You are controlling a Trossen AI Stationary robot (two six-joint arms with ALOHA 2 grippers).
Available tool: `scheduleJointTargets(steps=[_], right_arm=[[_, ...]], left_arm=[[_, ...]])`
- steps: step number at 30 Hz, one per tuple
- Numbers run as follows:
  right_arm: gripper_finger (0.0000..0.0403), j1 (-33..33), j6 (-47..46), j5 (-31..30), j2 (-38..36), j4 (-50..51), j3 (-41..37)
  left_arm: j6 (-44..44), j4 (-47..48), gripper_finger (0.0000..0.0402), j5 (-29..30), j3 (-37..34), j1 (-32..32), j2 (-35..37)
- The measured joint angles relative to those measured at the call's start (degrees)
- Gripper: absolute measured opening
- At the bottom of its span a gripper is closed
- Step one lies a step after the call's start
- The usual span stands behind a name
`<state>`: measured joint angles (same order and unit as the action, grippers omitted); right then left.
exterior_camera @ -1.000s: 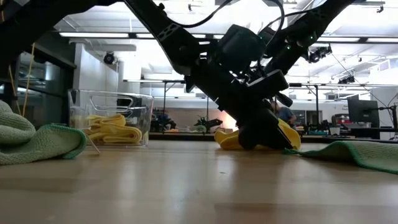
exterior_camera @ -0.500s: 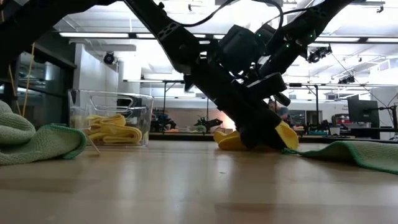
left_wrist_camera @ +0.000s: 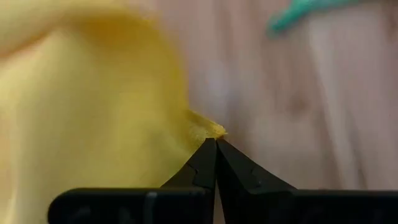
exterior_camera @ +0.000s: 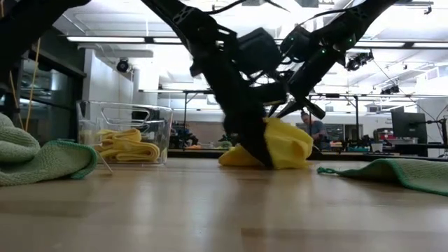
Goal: Fold microfiber towels
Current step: Fold the yellow towel
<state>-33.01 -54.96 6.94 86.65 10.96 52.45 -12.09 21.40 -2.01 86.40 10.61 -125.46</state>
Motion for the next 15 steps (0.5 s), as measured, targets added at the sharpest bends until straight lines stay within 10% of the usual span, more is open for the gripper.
scheduleJointTargets(steps=[15], right_arm=[[0.0062,-0.3,7.3,1.2,-0.1,-0.5,0.0]], left_arm=[[8.8,-8.1,0.0,-3.4,-20.3,4.0,20.2]])
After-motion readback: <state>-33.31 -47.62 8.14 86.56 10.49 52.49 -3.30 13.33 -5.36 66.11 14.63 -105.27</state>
